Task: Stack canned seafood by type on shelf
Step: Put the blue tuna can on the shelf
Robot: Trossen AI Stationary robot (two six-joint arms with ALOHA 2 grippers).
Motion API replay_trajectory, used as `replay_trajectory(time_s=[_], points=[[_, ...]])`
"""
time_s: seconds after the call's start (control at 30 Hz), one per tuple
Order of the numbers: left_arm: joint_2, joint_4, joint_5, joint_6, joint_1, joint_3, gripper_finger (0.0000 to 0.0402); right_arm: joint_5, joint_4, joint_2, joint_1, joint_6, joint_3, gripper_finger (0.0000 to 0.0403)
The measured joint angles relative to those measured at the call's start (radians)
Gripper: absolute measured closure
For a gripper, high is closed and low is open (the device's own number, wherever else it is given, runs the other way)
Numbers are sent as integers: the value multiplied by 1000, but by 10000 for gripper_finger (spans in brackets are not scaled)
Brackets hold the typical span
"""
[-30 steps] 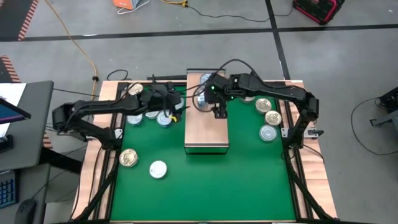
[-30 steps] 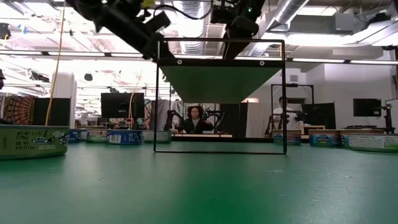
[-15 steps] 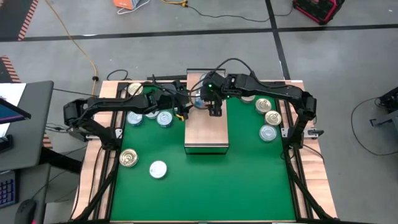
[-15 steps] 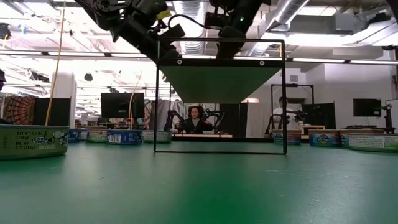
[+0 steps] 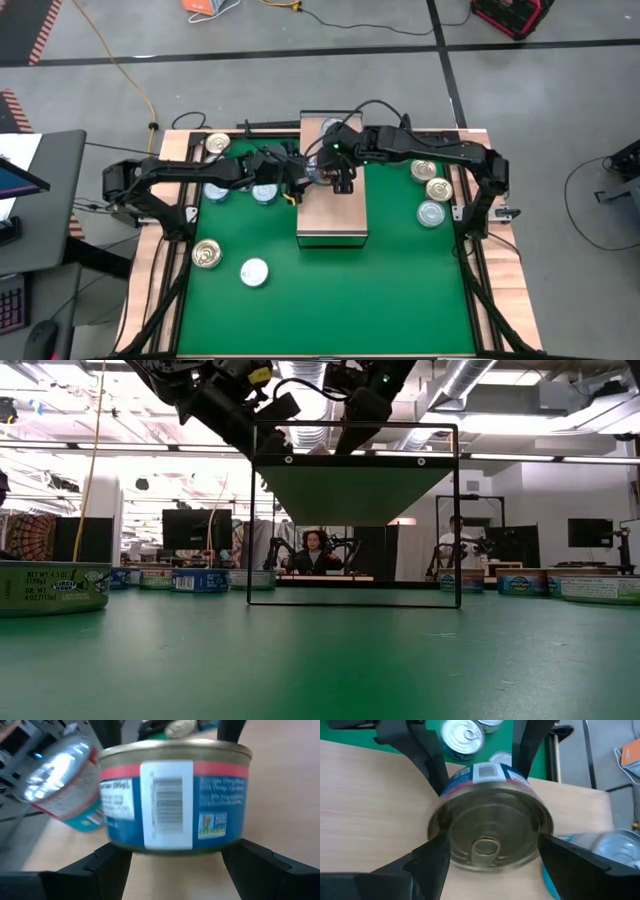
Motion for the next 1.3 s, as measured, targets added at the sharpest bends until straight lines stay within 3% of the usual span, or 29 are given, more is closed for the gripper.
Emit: replay_trajectory(time_s=[0.6,0.73,0.97,1.17,1.3], points=[[-197,-270,-28,-76,-11,-2,113,0,-107,-21,20,89,0,72],[-235,-213,22,-117,-11,-29,113,-2,-113,-52,20,120,1,72],[-266,-132,16,-176,-59,-133,114,-21,-187,-86,60,197,1,72],[-301,-77,-137,-175,-126,-158,114,-23,-144,-104,104,198,-44,72],[-296,-15,-134,-145,-105,-158,114,-18,-142,-116,59,214,-106,72]])
